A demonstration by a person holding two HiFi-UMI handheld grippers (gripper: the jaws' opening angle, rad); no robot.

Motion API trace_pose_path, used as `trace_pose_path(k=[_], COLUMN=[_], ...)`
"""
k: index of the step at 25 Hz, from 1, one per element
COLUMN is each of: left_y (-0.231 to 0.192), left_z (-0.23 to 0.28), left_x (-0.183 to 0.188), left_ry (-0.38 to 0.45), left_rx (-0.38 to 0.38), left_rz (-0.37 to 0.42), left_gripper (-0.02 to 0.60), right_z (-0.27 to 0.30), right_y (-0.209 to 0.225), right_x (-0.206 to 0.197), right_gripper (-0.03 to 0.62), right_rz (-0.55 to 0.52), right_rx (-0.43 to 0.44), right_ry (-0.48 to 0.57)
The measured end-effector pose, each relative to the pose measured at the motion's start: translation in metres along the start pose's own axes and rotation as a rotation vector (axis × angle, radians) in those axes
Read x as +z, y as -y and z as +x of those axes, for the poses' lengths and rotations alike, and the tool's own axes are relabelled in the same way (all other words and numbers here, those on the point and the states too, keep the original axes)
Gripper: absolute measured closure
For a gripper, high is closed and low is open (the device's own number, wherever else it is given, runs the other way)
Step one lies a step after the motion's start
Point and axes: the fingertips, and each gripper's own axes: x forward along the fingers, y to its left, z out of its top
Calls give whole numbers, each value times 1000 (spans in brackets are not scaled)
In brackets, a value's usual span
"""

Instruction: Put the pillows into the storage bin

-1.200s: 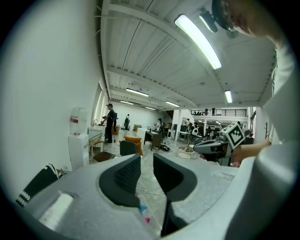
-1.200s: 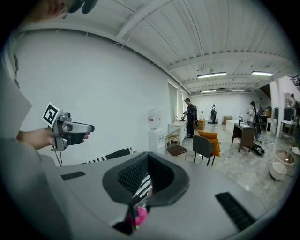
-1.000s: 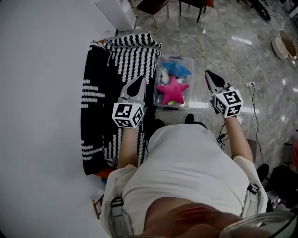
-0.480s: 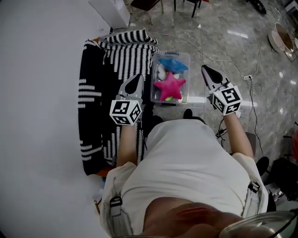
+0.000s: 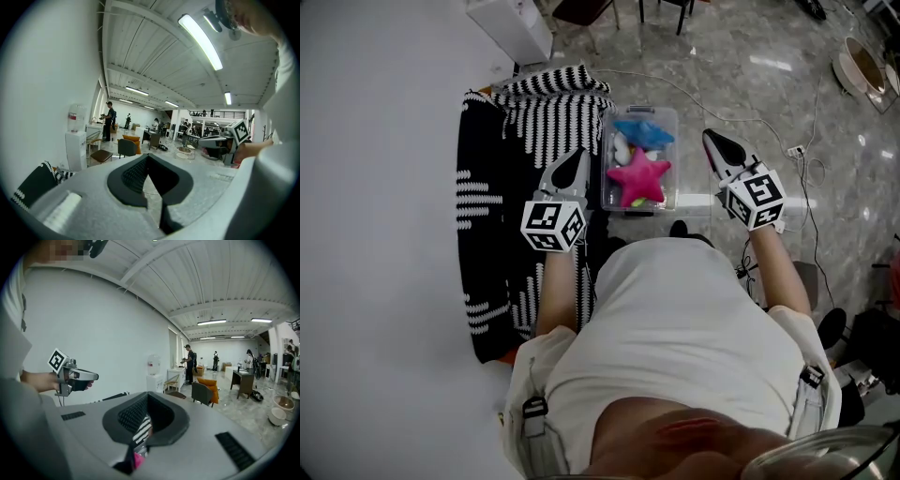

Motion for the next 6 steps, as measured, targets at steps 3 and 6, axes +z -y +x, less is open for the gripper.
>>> trace_pose_path(k=[3,6], left_y=[-2,-2], left_z=[5,10], left_x=[2,3], left_ry=[-2,-6], left_rx=[-6,-8], left_rz=[1,0], left_gripper=[563,563], right_z=[4,6], right_y=[2,5], right_x=[2,4], right_gripper=[594,594], right_rz=[0,5], right_rx=[-1,0], right_ry=[3,4])
